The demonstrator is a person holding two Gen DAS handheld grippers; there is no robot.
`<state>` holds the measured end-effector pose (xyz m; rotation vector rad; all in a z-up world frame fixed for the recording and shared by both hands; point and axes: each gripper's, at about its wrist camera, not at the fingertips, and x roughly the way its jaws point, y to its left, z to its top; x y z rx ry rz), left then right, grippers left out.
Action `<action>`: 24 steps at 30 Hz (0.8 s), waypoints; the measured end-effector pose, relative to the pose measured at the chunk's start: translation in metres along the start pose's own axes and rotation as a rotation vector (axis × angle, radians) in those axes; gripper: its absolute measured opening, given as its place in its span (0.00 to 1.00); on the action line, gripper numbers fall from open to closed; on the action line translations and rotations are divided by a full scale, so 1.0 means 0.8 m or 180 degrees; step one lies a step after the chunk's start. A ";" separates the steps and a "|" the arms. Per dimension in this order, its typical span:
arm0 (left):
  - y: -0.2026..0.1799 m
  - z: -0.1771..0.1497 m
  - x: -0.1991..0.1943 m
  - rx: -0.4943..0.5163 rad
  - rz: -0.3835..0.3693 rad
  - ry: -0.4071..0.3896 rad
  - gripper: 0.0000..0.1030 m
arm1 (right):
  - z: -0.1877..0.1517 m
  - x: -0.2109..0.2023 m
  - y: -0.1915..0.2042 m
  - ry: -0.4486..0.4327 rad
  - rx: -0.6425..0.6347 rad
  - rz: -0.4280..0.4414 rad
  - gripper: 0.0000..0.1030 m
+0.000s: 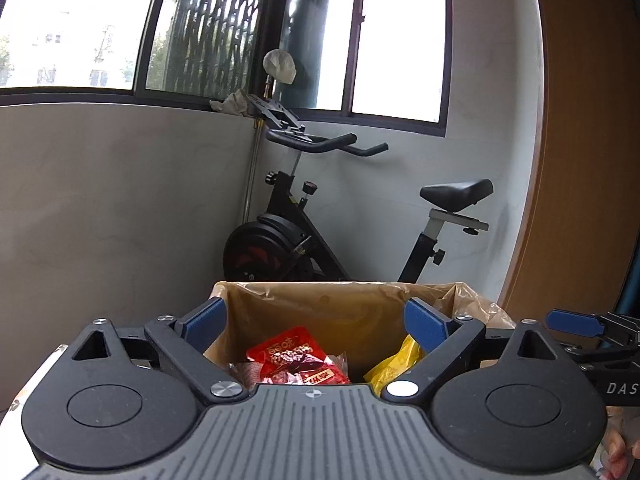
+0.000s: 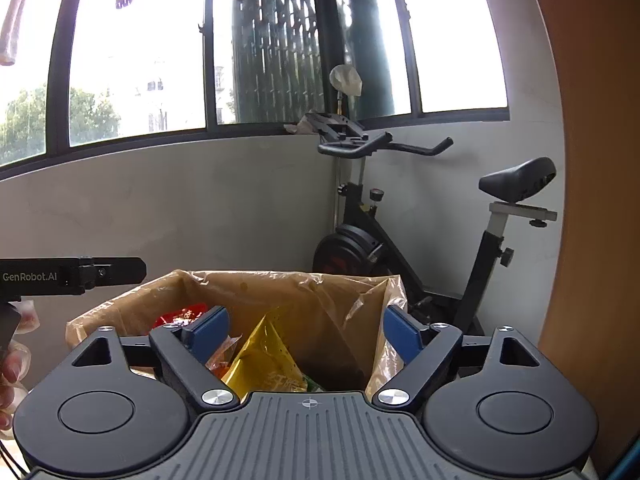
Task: Organize snacks
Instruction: 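Lift the red candy bag with left tool while right tool carries cake packet over box, then open left tool over the box while right tool drops cake packet inside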
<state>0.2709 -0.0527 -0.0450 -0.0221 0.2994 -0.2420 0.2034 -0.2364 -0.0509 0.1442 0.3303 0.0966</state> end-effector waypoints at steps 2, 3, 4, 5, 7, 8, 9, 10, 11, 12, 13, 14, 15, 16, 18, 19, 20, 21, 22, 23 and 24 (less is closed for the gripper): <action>0.005 0.002 -0.009 -0.0028 0.0076 0.0039 0.96 | -0.004 -0.010 -0.002 -0.0024 0.0037 -0.0008 0.93; 0.007 0.001 -0.011 -0.0041 0.0101 0.0057 0.96 | -0.006 -0.015 -0.002 -0.0033 0.0051 -0.0022 0.96; 0.010 0.002 -0.015 -0.0062 0.0124 0.0082 0.96 | -0.008 -0.019 -0.002 -0.0044 0.0056 -0.0034 0.97; 0.013 0.001 -0.018 -0.0090 0.0130 0.0109 0.96 | -0.010 -0.022 -0.001 -0.0057 0.0060 -0.0047 1.00; 0.020 0.000 -0.026 -0.0156 0.0105 0.0139 0.96 | -0.013 -0.027 0.001 -0.0060 0.0052 -0.0080 1.00; 0.023 -0.003 -0.031 -0.0182 0.0107 0.0124 0.97 | -0.016 -0.030 0.003 -0.0057 0.0047 -0.0106 1.00; 0.025 -0.006 -0.035 -0.0192 0.0121 0.0108 0.99 | -0.018 -0.031 0.005 -0.0051 0.0039 -0.0136 1.00; 0.026 -0.010 -0.040 -0.0198 0.0153 0.0095 1.00 | -0.021 -0.034 0.006 -0.0045 0.0032 -0.0157 1.00; 0.026 -0.015 -0.045 -0.0177 0.0198 0.0094 1.00 | -0.025 -0.036 0.008 -0.0033 0.0027 -0.0175 1.00; 0.025 -0.021 -0.051 -0.0134 0.0276 0.0101 1.00 | -0.029 -0.038 0.009 -0.0014 0.0023 -0.0188 1.00; 0.024 -0.026 -0.055 -0.0104 0.0339 0.0107 1.00 | -0.034 -0.041 0.011 0.0005 0.0014 -0.0199 1.00; 0.022 -0.031 -0.060 -0.0066 0.0416 0.0112 1.00 | -0.039 -0.043 0.013 0.0020 0.0007 -0.0207 1.00; 0.023 -0.038 -0.067 -0.0051 0.0448 0.0127 1.00 | -0.045 -0.047 0.014 0.0028 0.0002 -0.0199 1.00; 0.025 -0.045 -0.071 -0.0057 0.0412 0.0141 1.00 | -0.051 -0.050 0.014 0.0033 0.0004 -0.0169 1.00; 0.035 -0.060 -0.081 -0.0156 0.0322 0.0192 1.00 | -0.060 -0.055 0.015 0.0078 -0.0005 -0.0091 1.00; 0.038 -0.065 -0.084 -0.0202 0.0315 0.0209 1.00 | -0.065 -0.057 0.016 0.0107 -0.0032 -0.0063 1.00; 0.041 -0.072 -0.087 -0.0251 0.0322 0.0226 1.00 | -0.069 -0.059 0.017 0.0119 -0.0054 -0.0051 1.00; 0.044 -0.079 -0.089 -0.0294 0.0354 0.0242 1.00 | -0.073 -0.063 0.019 0.0118 -0.0067 -0.0043 1.00; 0.046 -0.084 -0.091 -0.0318 0.0389 0.0253 1.00 | -0.078 -0.066 0.019 0.0113 -0.0065 -0.0033 1.00; 0.048 -0.088 -0.092 -0.0342 0.0427 0.0270 1.00 | -0.082 -0.068 0.018 0.0113 -0.0048 -0.0025 1.00; 0.050 -0.093 -0.093 -0.0356 0.0447 0.0285 1.00 | -0.086 -0.070 0.018 0.0122 -0.0022 -0.0022 1.00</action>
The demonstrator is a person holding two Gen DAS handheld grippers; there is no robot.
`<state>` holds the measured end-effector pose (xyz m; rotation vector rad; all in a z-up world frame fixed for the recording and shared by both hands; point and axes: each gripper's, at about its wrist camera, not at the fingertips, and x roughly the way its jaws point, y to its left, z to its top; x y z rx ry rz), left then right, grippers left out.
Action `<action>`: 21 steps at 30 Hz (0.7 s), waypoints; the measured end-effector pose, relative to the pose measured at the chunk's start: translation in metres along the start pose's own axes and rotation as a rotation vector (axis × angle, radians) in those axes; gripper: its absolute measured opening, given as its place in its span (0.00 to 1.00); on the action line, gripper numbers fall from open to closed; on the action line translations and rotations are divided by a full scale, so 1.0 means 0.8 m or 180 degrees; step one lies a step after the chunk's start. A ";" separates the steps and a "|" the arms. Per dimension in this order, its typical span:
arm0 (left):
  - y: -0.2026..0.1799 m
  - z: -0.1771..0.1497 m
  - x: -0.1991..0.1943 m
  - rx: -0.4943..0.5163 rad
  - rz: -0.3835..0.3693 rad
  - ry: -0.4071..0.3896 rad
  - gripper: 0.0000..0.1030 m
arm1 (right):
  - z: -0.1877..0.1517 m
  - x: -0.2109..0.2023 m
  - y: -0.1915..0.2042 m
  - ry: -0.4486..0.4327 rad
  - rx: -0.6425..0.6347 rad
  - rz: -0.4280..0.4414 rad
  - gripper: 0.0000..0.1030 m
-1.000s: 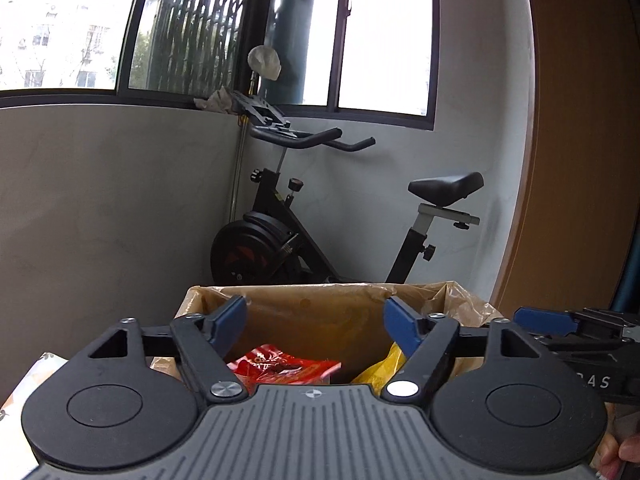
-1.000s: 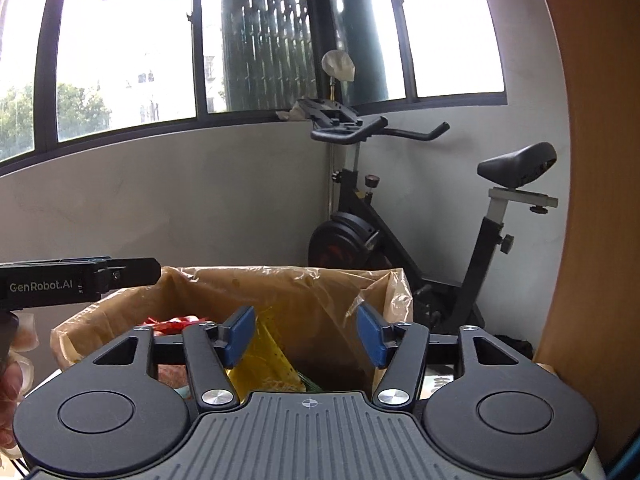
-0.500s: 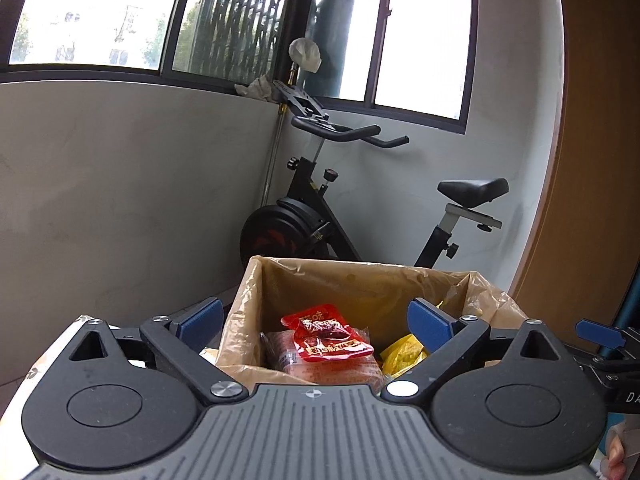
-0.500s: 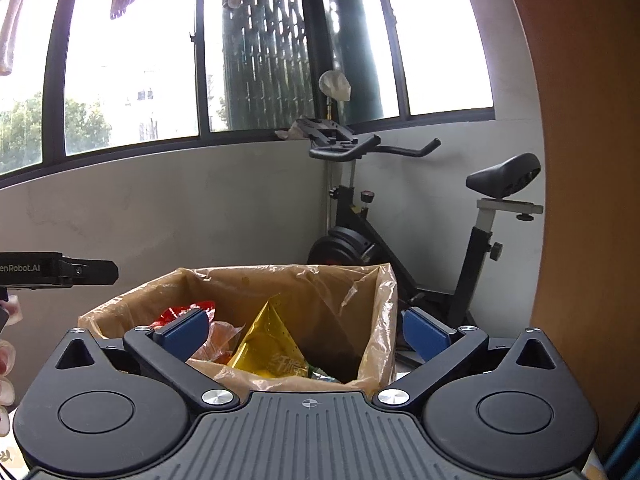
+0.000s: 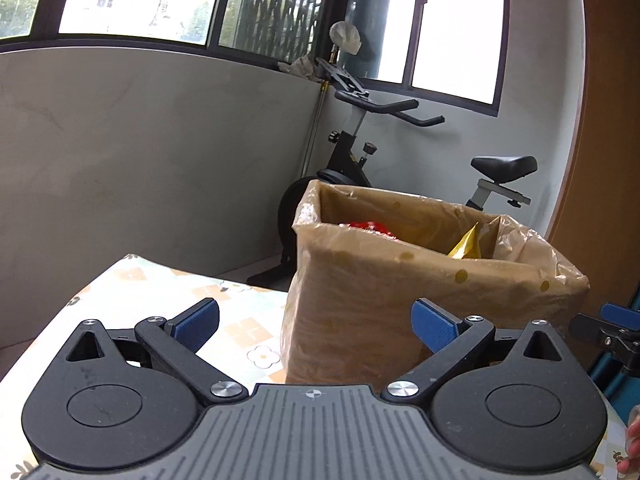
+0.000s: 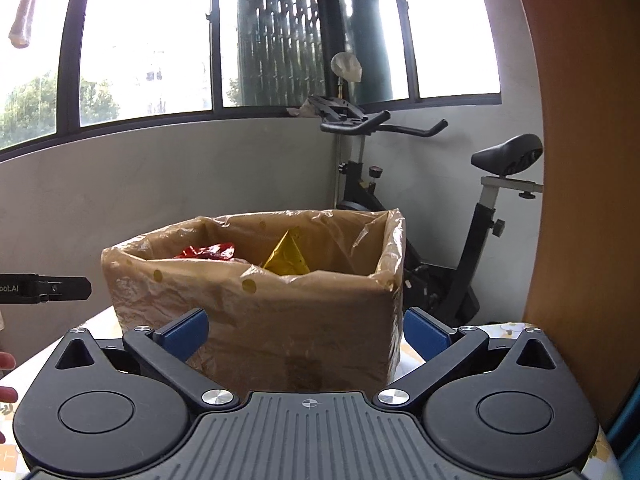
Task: Organize snacks
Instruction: 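Open left tool over the box while right tool drops cake packet inside, then move both tools back down to the snacks in front of the box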
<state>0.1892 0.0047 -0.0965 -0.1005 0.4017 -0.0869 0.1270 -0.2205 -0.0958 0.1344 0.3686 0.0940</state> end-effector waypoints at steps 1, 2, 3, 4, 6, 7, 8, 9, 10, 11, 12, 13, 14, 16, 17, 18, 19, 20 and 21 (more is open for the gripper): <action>0.002 -0.007 -0.002 -0.0022 0.0011 0.0018 1.00 | -0.005 -0.001 0.000 0.0020 0.0020 0.0004 1.00; 0.004 -0.013 -0.002 -0.0041 -0.0009 0.0032 1.00 | -0.011 -0.002 -0.001 0.0050 0.0021 0.0006 1.00; 0.006 -0.019 -0.004 -0.0053 -0.0050 0.0045 1.00 | -0.017 -0.002 -0.002 0.0078 0.0007 0.0006 1.00; 0.007 -0.023 -0.005 -0.0054 -0.0081 0.0059 1.00 | -0.023 -0.002 -0.003 0.0110 -0.0006 0.0002 1.00; 0.007 -0.036 -0.008 -0.0009 -0.0097 0.0092 1.00 | -0.037 -0.001 -0.005 0.0191 0.0000 0.0005 1.00; 0.006 -0.041 -0.008 0.0025 -0.0077 0.0102 1.00 | -0.044 -0.001 -0.006 0.0245 0.0011 0.0018 1.00; 0.004 -0.046 -0.009 0.0064 -0.0058 0.0115 1.00 | -0.051 -0.001 -0.007 0.0302 0.0026 0.0026 1.00; 0.002 -0.051 -0.009 0.0105 -0.0042 0.0138 1.00 | -0.059 -0.001 -0.008 0.0358 0.0044 0.0025 1.00; 0.001 -0.056 -0.009 0.0134 -0.0031 0.0164 1.00 | -0.067 -0.001 -0.009 0.0415 0.0058 0.0026 1.00; -0.001 -0.061 -0.009 0.0154 -0.0032 0.0198 1.00 | -0.075 -0.002 -0.010 0.0477 0.0073 0.0043 1.00; -0.001 -0.064 -0.009 0.0165 -0.0036 0.0219 1.00 | -0.083 -0.002 -0.011 0.0543 0.0090 0.0072 1.00; -0.003 -0.073 -0.011 0.0177 -0.0041 0.0242 1.00 | -0.089 -0.004 -0.012 0.0593 0.0104 0.0089 1.00; -0.003 -0.077 -0.012 0.0192 -0.0055 0.0265 1.00 | -0.096 -0.006 -0.012 0.0647 0.0107 0.0092 1.00; -0.005 -0.085 -0.012 0.0238 -0.0090 0.0305 1.00 | -0.109 -0.009 -0.012 0.0765 0.0071 0.0051 1.00; -0.005 -0.089 -0.014 0.0263 -0.0101 0.0318 1.00 | -0.115 -0.010 -0.012 0.0836 0.0060 0.0031 1.00; -0.005 -0.094 -0.015 0.0280 -0.0109 0.0335 1.00 | -0.122 -0.011 -0.012 0.0914 0.0062 0.0034 1.00; -0.006 -0.097 -0.015 0.0287 -0.0118 0.0352 1.00 | -0.129 -0.011 -0.014 0.0996 0.0076 0.0054 1.00; -0.006 -0.099 -0.014 0.0291 -0.0122 0.0369 1.00 | -0.136 -0.011 -0.013 0.1102 0.0073 0.0042 1.00; -0.007 -0.105 -0.015 0.0300 -0.0109 0.0398 1.00 | -0.144 -0.009 -0.013 0.1219 0.0047 -0.0024 0.99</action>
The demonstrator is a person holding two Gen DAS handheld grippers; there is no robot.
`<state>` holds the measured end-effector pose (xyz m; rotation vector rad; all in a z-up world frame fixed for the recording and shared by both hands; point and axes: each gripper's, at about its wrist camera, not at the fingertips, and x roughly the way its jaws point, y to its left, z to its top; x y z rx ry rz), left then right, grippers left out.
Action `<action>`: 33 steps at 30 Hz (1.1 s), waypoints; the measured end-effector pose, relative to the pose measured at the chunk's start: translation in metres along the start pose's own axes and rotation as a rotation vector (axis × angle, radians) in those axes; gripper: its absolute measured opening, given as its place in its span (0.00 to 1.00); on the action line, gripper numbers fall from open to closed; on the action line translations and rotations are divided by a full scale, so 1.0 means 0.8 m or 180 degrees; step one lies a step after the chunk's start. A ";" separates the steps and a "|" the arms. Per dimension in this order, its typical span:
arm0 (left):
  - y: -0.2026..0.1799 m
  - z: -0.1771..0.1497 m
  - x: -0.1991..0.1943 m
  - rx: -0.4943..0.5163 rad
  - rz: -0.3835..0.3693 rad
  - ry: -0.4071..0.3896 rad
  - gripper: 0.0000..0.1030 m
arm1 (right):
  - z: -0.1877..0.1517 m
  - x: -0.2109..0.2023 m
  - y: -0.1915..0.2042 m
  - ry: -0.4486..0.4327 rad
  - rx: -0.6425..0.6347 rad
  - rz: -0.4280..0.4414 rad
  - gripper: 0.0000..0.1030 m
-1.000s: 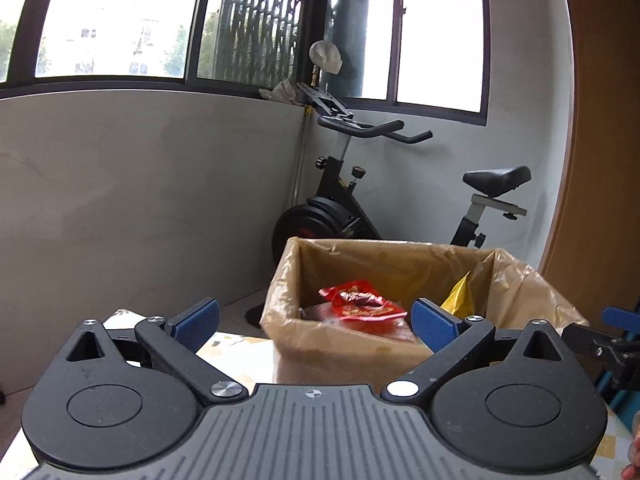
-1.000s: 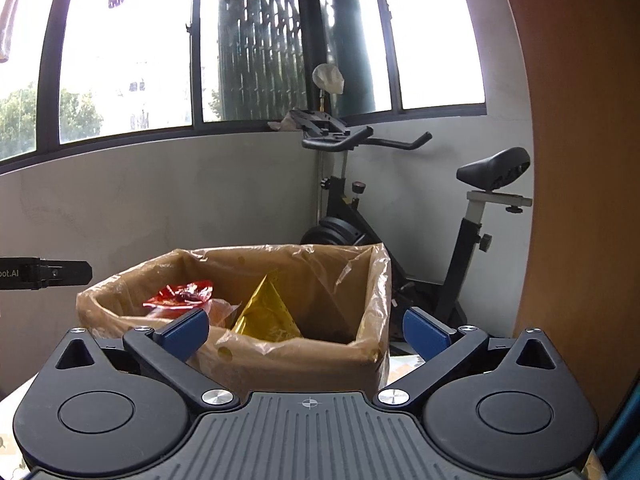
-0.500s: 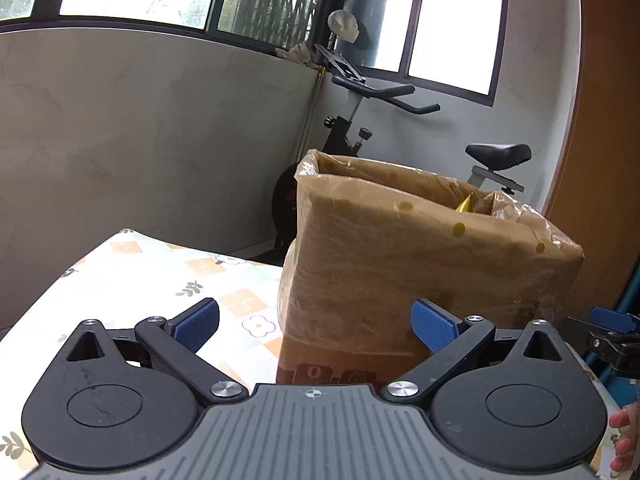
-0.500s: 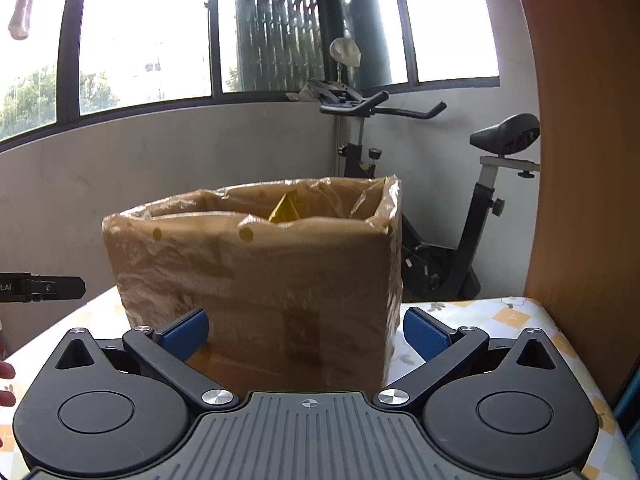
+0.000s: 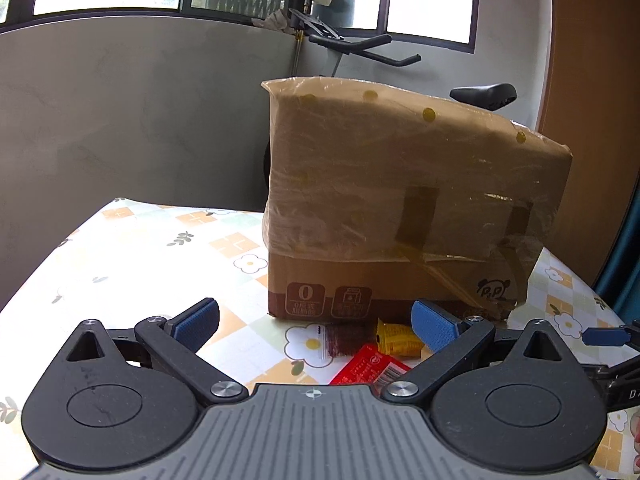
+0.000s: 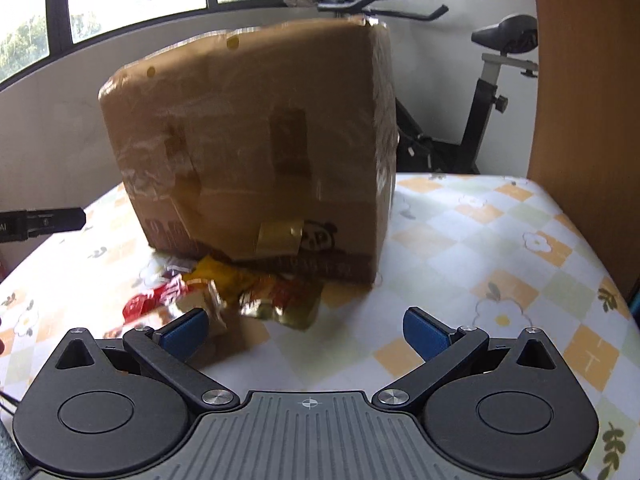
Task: Organize snacks
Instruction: 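Move both tools back down to the snacks in front of the box, then grasp the small pastry packet with right tool while left tool grasps orange-and-white bar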
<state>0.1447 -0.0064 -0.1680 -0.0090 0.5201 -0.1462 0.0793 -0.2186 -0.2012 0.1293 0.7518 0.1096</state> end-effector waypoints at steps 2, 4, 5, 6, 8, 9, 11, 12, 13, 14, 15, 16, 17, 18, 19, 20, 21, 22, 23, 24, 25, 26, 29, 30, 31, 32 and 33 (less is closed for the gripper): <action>-0.003 -0.006 0.002 0.0006 0.0017 0.0067 1.00 | -0.012 0.003 0.001 0.0120 0.0000 -0.0078 0.94; -0.003 -0.012 0.003 -0.0012 -0.0001 0.0115 1.00 | -0.021 0.006 0.000 0.0236 0.0048 -0.0073 0.88; -0.004 -0.014 0.006 -0.0024 -0.0015 0.0147 1.00 | -0.025 0.008 0.001 0.0298 0.0077 -0.0073 0.84; -0.005 -0.017 0.007 -0.0036 -0.0022 0.0172 1.00 | -0.028 0.009 0.002 0.0364 0.0102 -0.0072 0.81; -0.004 -0.021 0.008 -0.0053 -0.0027 0.0209 1.00 | -0.031 0.007 0.003 0.0460 0.0142 -0.0061 0.79; -0.004 -0.022 0.009 -0.0062 -0.0032 0.0226 1.00 | -0.032 0.006 0.004 0.0479 0.0159 -0.0049 0.78; -0.002 -0.025 0.009 -0.0082 -0.0034 0.0237 1.00 | -0.033 0.002 0.004 0.0513 0.0199 0.0018 0.76; -0.002 -0.026 0.009 -0.0087 -0.0025 0.0240 1.00 | -0.032 0.002 0.004 0.0539 0.0228 0.0080 0.73; -0.002 -0.026 0.010 -0.0094 -0.0016 0.0247 1.00 | -0.032 0.003 0.004 0.0562 0.0252 0.0131 0.71; -0.002 -0.027 0.010 -0.0111 -0.0013 0.0262 1.00 | -0.031 0.005 0.003 0.0592 0.0278 0.0175 0.67; -0.001 -0.027 0.011 -0.0127 -0.0020 0.0285 1.00 | -0.031 0.007 0.003 0.0605 0.0288 0.0193 0.66; -0.001 -0.027 0.012 -0.0142 -0.0026 0.0309 1.00 | -0.029 0.009 0.004 0.0591 0.0274 0.0197 0.65; -0.001 -0.027 0.013 -0.0160 -0.0034 0.0334 1.00 | -0.027 0.011 0.005 0.0597 0.0254 0.0214 0.61; -0.001 -0.028 0.014 -0.0166 -0.0036 0.0354 1.00 | -0.023 0.015 0.006 0.0602 0.0223 0.0214 0.55; -0.001 -0.029 0.014 -0.0166 -0.0034 0.0369 1.00 | -0.019 0.018 0.006 0.0605 0.0195 0.0216 0.53; -0.001 -0.029 0.015 -0.0169 -0.0034 0.0394 1.00 | -0.015 0.022 0.007 0.0602 0.0171 0.0223 0.48; -0.001 -0.030 0.015 -0.0175 -0.0039 0.0419 1.00 | -0.012 0.025 0.007 0.0594 0.0140 0.0232 0.45; 0.000 -0.030 0.016 -0.0180 -0.0046 0.0436 0.99 | -0.009 0.029 0.009 0.0586 0.0088 0.0239 0.44; 0.000 -0.031 0.016 -0.0183 -0.0051 0.0447 0.99 | -0.007 0.032 0.011 0.0586 0.0023 0.0224 0.42; 0.000 -0.031 0.016 -0.0181 -0.0048 0.0451 0.99 | -0.005 0.034 0.013 0.0596 -0.0037 0.0199 0.41; -0.001 -0.032 0.015 -0.0174 -0.0045 0.0449 0.99 | -0.005 0.035 0.016 0.0602 -0.0078 0.0178 0.41; -0.001 -0.032 0.014 -0.0167 -0.0040 0.0444 0.99 | -0.005 0.034 0.017 0.0590 -0.0106 0.0158 0.41; -0.001 -0.033 0.014 -0.0175 -0.0015 0.0453 0.98 | -0.006 0.028 0.014 0.0560 -0.0062 0.0113 0.41; -0.002 -0.032 0.015 -0.0172 -0.0011 0.0468 0.97 | -0.007 0.026 0.011 0.0557 -0.0028 0.0107 0.41; -0.003 -0.032 0.016 -0.0164 -0.0009 0.0474 0.96 | -0.009 0.023 0.009 0.0557 0.0004 0.0109 0.39; -0.004 -0.033 0.017 -0.0152 -0.0011 0.0482 0.94 | -0.010 0.022 0.008 0.0571 0.0015 0.0124 0.32; -0.005 -0.033 0.019 -0.0144 -0.0026 0.0496 0.93 | -0.012 0.021 0.009 0.0593 0.0001 0.0150 0.26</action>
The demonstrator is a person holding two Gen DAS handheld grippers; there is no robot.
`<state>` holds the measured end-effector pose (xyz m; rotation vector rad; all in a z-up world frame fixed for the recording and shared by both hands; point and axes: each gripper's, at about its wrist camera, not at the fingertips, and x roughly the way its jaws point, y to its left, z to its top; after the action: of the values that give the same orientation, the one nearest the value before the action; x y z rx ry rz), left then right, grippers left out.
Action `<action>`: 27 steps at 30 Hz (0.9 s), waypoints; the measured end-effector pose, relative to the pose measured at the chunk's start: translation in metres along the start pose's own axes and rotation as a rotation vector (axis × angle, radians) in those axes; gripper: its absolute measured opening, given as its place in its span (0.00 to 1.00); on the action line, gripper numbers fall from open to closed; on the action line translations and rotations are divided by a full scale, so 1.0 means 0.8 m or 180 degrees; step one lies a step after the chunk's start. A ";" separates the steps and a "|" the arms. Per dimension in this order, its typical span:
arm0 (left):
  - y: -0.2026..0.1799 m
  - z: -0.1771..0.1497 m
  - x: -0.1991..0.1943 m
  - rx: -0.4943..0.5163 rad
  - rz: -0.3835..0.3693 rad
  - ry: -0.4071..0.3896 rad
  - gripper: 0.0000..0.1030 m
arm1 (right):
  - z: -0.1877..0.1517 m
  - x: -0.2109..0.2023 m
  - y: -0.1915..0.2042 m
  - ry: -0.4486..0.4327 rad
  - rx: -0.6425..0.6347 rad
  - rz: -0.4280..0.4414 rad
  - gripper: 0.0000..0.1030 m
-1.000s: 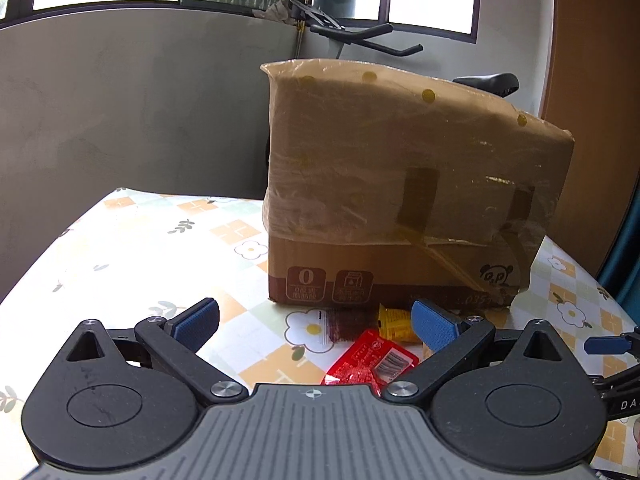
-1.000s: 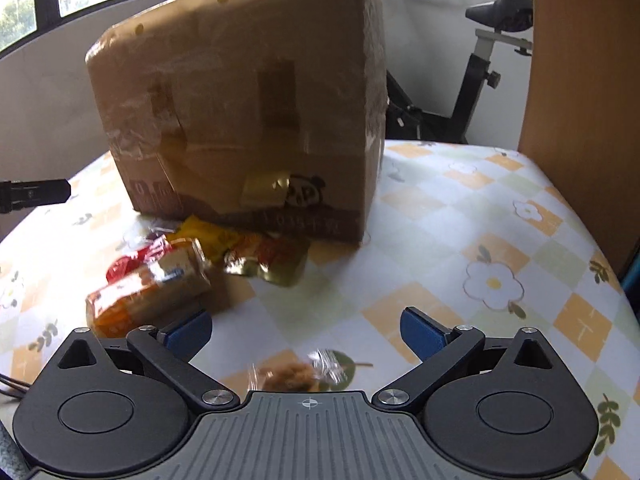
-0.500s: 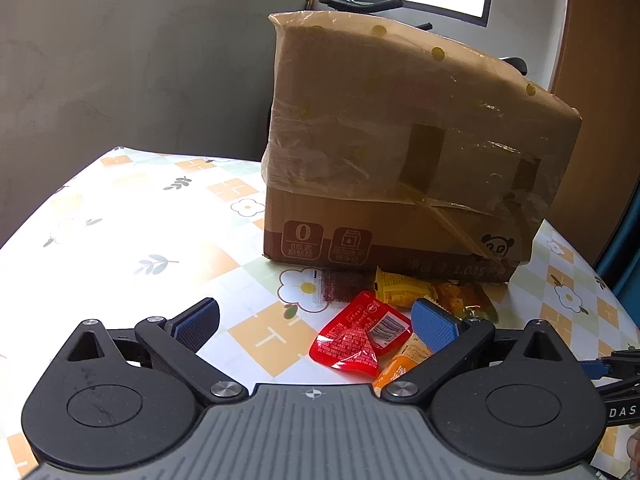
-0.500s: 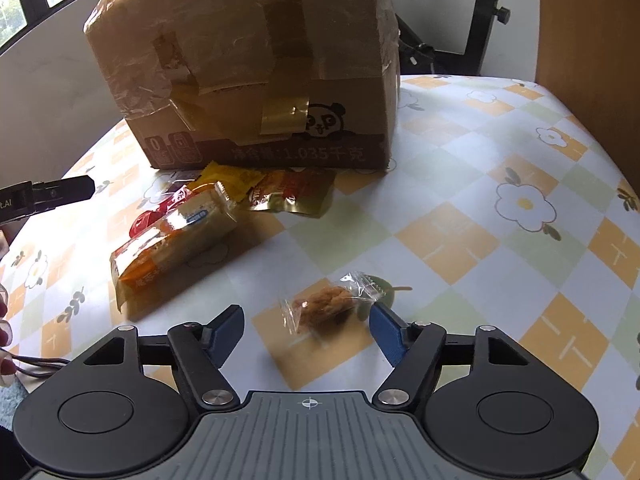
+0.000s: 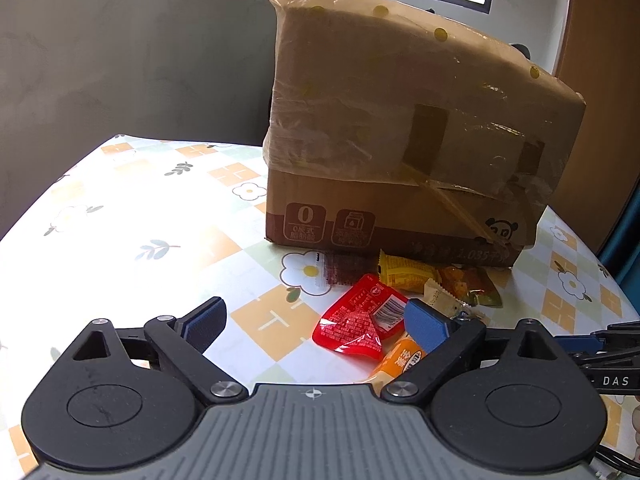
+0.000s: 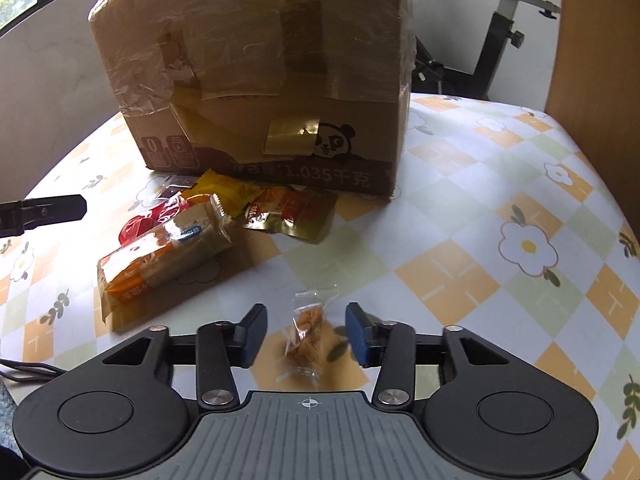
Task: Organize snacks
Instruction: 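Grasp the small pastry packet with right tool while left tool grasps orange-and-white bar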
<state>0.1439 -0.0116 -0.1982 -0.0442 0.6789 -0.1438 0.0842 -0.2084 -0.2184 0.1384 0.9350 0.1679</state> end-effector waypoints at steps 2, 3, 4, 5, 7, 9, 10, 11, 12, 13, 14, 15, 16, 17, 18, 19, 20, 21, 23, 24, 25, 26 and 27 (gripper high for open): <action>-0.001 0.000 0.004 0.0006 -0.0033 0.0042 0.91 | -0.002 0.002 0.003 0.0020 -0.0084 0.0009 0.16; -0.002 0.000 0.006 0.0007 -0.0053 0.0059 0.90 | -0.002 0.005 0.005 0.0029 -0.0127 0.0001 0.14; -0.003 0.000 0.007 0.0008 -0.0064 0.0065 0.90 | 0.000 0.006 0.005 0.0016 -0.0142 0.0019 0.14; -0.004 0.000 0.007 0.0012 -0.0071 0.0066 0.89 | 0.002 0.009 0.005 0.0009 -0.0162 0.0042 0.14; -0.006 -0.001 0.008 0.0029 -0.0069 0.0075 0.88 | 0.009 0.016 0.006 -0.0034 -0.0251 0.0037 0.14; -0.006 -0.002 0.007 0.0032 -0.0075 0.0082 0.86 | 0.017 0.024 0.005 -0.0099 -0.0340 0.0025 0.14; -0.006 -0.002 0.007 0.0023 -0.0078 0.0080 0.85 | 0.021 0.029 0.003 -0.0135 -0.0359 0.0037 0.14; -0.004 -0.003 0.006 0.0005 -0.0081 0.0075 0.85 | 0.025 0.033 0.001 -0.0175 -0.0374 0.0044 0.14; -0.003 -0.003 0.005 -0.0020 -0.0080 0.0070 0.85 | 0.028 0.038 -0.002 -0.0215 -0.0392 0.0038 0.14; -0.001 -0.003 0.004 -0.0050 -0.0078 0.0068 0.84 | 0.031 0.041 -0.003 -0.0244 -0.0411 0.0028 0.14; 0.000 -0.002 0.004 -0.0075 -0.0076 0.0069 0.84 | 0.032 0.043 -0.005 -0.0279 -0.0424 0.0025 0.14; 0.003 -0.002 0.004 -0.0104 -0.0076 0.0072 0.84 | 0.032 0.046 -0.007 -0.0321 -0.0433 0.0019 0.14; 0.003 -0.002 0.004 -0.0117 -0.0077 0.0074 0.84 | 0.032 0.047 -0.009 -0.0355 -0.0430 0.0025 0.14; 0.004 -0.001 0.004 -0.0127 -0.0074 0.0072 0.84 | 0.030 0.048 -0.010 -0.0382 -0.0418 0.0039 0.15; 0.004 -0.001 0.003 -0.0132 -0.0067 0.0061 0.84 | 0.028 0.048 -0.012 -0.0405 -0.0404 0.0051 0.15; 0.004 -0.001 0.003 -0.0137 -0.0064 0.0050 0.84 | 0.025 0.048 -0.013 -0.0435 -0.0392 0.0057 0.15; 0.005 0.000 0.003 -0.0144 -0.0072 0.0042 0.84 | 0.022 0.047 -0.013 -0.0473 -0.0388 0.0058 0.15; 0.005 0.001 0.003 -0.0147 -0.0084 0.0040 0.84 | 0.018 0.046 -0.013 -0.0512 -0.0394 0.0058 0.15; 0.004 0.002 0.004 -0.0151 -0.0104 0.0050 0.84 | 0.011 0.044 -0.014 -0.0584 -0.0409 0.0063 0.15; 0.003 0.003 0.006 -0.0151 -0.0104 0.0067 0.84 | 0.009 0.043 -0.014 -0.0610 -0.0413 0.0064 0.15; 0.002 0.004 0.007 -0.0147 -0.0102 0.0080 0.84 | 0.009 0.043 -0.014 -0.0618 -0.0413 0.0062 0.15; -0.001 0.004 0.009 -0.0135 -0.0098 0.0099 0.84 | 0.009 0.043 -0.014 -0.0619 -0.0414 0.0059 0.16; -0.002 0.004 0.010 -0.0119 -0.0102 0.0107 0.83 | 0.008 0.043 -0.013 -0.0626 -0.0424 0.0052 0.16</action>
<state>0.1517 -0.0143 -0.2002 -0.0888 0.7148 -0.1630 0.1105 -0.2120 -0.2440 0.0385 0.7246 0.2269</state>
